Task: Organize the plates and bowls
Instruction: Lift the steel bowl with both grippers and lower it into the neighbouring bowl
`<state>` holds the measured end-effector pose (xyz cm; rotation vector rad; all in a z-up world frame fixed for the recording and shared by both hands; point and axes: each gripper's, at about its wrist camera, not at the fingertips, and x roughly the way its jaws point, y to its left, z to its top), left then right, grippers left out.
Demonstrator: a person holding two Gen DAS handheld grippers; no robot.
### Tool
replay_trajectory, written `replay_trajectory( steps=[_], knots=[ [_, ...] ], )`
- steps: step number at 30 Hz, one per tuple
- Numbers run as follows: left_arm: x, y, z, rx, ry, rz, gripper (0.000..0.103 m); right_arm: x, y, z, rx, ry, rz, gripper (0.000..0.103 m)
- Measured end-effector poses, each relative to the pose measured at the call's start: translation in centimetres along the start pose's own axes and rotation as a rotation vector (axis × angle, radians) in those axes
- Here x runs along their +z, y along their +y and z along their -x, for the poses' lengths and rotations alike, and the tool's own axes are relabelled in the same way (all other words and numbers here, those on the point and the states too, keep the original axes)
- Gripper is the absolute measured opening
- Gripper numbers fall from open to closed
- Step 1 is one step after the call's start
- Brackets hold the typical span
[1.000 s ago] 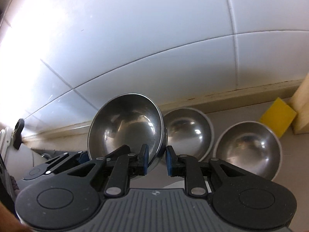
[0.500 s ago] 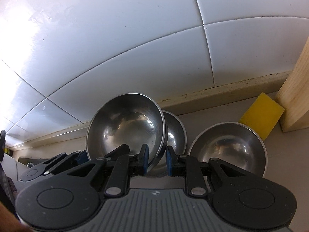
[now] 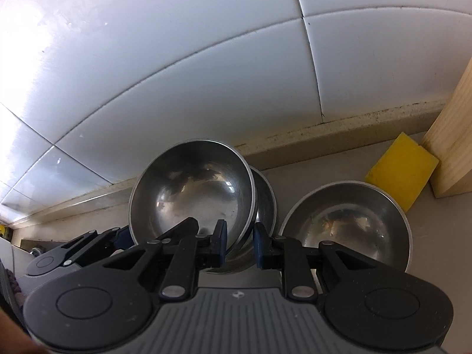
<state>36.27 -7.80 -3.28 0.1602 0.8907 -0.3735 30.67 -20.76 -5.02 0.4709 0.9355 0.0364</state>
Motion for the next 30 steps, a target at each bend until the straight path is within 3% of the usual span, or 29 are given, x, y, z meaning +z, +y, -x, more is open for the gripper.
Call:
replay_trajectory(
  steps=[26,30],
  knots=[
    [-0.4,-0.2,-0.3,0.006,-0.006,-0.007,0.046,0.4,-0.9,-0.4,-0.022,0.003,-0.008,0.006],
    [-0.4,0.0,0.2,0.016,-0.015,0.001,0.051,0.4,-1.0,-0.1,-0.027,-0.005,-0.009,0.006]
  ],
)
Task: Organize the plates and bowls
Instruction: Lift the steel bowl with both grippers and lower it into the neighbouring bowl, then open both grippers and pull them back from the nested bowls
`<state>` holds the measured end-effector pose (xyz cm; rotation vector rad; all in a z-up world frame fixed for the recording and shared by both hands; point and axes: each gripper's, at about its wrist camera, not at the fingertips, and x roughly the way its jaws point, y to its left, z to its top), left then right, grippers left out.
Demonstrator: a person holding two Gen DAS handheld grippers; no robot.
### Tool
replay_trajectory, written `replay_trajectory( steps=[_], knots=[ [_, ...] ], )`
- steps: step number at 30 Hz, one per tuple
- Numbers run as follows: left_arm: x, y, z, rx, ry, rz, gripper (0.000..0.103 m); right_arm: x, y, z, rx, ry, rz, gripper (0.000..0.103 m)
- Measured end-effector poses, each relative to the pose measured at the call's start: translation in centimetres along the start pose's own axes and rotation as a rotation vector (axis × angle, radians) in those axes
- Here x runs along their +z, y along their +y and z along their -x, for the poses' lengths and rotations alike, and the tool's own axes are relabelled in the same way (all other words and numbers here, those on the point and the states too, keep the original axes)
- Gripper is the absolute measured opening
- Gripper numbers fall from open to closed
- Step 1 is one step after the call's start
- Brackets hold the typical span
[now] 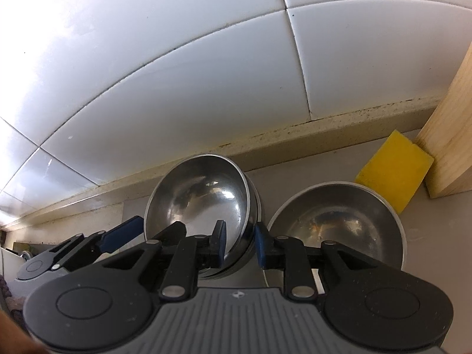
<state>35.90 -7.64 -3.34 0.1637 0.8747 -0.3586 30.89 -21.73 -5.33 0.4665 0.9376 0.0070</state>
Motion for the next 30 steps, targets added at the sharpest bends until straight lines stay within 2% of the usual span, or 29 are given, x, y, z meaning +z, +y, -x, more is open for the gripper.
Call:
replay_trajectory(
  steps=[5,15,24,30],
  knots=[
    [0.2,-0.1,1.1,0.004,-0.023,-0.002,0.059,-0.2,-0.5,0.9,0.0,-0.009,-0.012,0.007],
    [0.6,-1.7,4.0,0.016,-0.08,-0.022,0.064,-0.9,-1.3,4.5,0.011,-0.054,-0.03,0.007],
    [0.7,-3.5,7.7,0.032,-0.19,-0.016,0.079,-2.0,-2.5,9.1,0.008,-0.126,-0.036,0.008],
    [0.1,-5.0,8.5,0.008,-0.184,-0.05,0.081,-3.1,-3.7,10.5,0.003,-0.138,-0.056,0.008]
  ],
)
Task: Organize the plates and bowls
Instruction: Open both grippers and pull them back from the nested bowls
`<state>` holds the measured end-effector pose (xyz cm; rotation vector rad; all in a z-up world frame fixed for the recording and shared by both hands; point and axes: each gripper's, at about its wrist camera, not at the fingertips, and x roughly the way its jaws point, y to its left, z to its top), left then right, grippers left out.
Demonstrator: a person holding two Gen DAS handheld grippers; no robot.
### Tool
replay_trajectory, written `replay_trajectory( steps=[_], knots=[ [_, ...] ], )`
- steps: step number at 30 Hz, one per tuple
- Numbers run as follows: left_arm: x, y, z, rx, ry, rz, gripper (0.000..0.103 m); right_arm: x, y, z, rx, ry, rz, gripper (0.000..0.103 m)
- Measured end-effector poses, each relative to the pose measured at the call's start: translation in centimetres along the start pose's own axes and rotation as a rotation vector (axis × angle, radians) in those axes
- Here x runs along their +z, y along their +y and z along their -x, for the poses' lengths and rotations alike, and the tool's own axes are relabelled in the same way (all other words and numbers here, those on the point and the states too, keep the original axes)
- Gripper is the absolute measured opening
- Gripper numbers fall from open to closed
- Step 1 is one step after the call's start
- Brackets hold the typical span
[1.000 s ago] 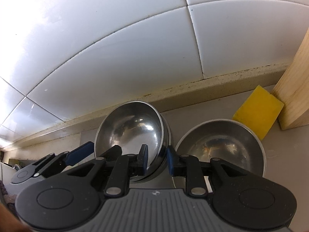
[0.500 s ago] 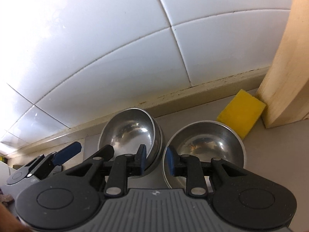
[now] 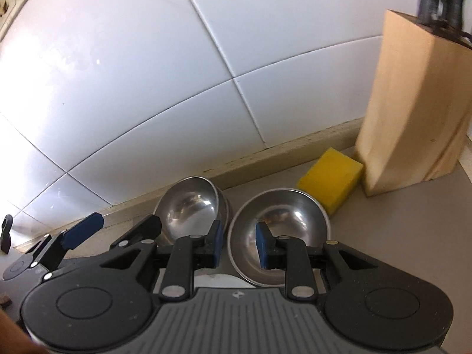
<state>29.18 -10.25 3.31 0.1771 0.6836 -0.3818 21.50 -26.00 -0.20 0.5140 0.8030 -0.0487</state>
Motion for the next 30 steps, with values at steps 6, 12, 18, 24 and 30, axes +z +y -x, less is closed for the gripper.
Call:
replay_trajectory(
  steps=[6,12,18,24,30],
  knots=[
    [-0.9,-1.4,0.1,-0.009,0.008,-0.03,0.087,-0.6,-1.8,0.5,-0.026,0.001,-0.021,0.013],
    [-1.0,-2.0,0.5,-0.002,-0.032,0.011,0.088,-0.6,-3.3,0.3,-0.028,0.023,-0.037,0.013],
    [-0.3,-3.0,2.3,0.056,-0.151,-0.003,0.098,-0.1,-3.8,-0.1,-0.019,0.022,-0.034,0.014],
    [-0.2,-3.1,1.7,0.046,-0.111,0.005,0.098,-0.1,-4.0,-0.9,-0.011,0.039,-0.036,0.014],
    [-0.4,-2.6,0.3,-0.008,-0.029,0.041,0.098,-0.5,-4.7,-1.5,-0.024,0.056,-0.044,0.021]
  ],
)
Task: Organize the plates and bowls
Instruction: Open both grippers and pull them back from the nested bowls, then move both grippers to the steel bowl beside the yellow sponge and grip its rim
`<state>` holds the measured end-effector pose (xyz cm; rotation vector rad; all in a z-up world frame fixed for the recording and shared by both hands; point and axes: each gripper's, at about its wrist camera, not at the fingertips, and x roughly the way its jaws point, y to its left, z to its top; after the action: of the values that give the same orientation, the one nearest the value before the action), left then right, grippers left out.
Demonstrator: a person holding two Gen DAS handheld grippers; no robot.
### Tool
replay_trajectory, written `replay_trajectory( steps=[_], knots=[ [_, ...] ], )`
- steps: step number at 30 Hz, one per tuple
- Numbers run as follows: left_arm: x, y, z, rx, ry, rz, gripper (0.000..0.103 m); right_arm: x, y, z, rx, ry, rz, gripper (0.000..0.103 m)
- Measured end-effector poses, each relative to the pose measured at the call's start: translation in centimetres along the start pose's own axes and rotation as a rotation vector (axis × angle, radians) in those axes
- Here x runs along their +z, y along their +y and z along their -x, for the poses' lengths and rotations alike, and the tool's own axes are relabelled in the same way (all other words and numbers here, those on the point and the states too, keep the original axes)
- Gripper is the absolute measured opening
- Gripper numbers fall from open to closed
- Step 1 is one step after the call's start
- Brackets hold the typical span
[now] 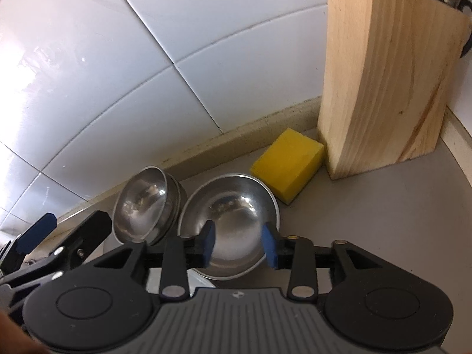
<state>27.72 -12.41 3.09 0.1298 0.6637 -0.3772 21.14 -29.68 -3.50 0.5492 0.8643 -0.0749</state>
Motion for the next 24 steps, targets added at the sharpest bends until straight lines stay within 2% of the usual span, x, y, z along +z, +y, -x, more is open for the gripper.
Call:
replay_trajectory(
  steps=[3,7,10,17,24],
  knots=[
    [-0.5,-0.5,-0.6,-0.028,0.044,-0.006,0.098,-0.2,-0.6,-0.5,-0.003,0.01,-0.012,0.022],
    [-1.1,-1.3,-1.6,-0.112,0.121,0.011,0.098,-0.1,-1.9,-0.8,-0.019,0.013,-0.046,0.022],
    [-1.2,-1.5,-2.6,-0.147,0.172,0.029,0.098,0.2,-2.8,-1.0,-0.017,0.017,-0.069,0.022],
    [-1.9,-1.5,-6.3,-0.154,0.298,0.095,0.096,0.4,-4.0,-2.4,0.02,0.046,-0.087,0.023],
    [-2.6,-2.3,-8.7,-0.147,0.369,0.101,0.095,0.9,-5.3,-4.4,0.056,0.081,-0.12,0.023]
  ],
)
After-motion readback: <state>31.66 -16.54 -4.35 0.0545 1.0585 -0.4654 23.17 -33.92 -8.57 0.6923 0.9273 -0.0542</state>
